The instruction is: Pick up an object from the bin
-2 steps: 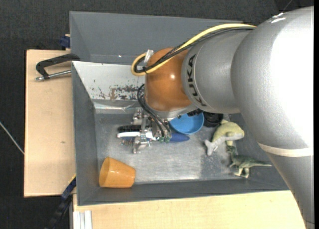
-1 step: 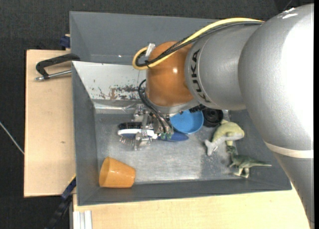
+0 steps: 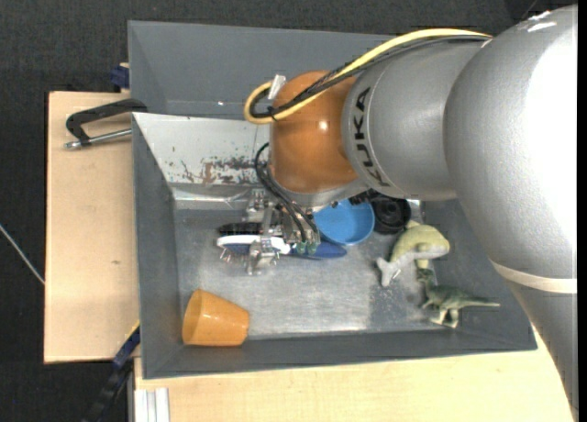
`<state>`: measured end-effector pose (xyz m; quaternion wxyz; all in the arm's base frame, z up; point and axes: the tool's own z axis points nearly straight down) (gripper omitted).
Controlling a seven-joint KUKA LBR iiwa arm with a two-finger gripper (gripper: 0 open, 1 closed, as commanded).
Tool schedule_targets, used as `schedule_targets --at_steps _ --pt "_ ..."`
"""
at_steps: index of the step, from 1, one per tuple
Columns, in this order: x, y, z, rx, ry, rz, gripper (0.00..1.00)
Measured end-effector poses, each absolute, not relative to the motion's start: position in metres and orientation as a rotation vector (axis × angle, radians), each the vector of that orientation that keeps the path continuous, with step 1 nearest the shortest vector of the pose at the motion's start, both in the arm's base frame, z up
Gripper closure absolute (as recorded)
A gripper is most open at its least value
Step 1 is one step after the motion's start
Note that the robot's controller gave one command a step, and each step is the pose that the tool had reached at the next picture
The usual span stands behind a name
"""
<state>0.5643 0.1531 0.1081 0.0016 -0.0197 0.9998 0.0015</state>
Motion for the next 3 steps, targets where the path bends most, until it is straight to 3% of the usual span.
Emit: schedule_targets --at_steps 1,2,3 --pt "0.565 0.154 0.141 -0.063 3.135 0.006 1.0" --pt "0.566 0.155 0.156 -0.064 3.136 0.006 1.0" --pt "0.568 0.156 0.2 -0.065 3.132 0.006 1.0"
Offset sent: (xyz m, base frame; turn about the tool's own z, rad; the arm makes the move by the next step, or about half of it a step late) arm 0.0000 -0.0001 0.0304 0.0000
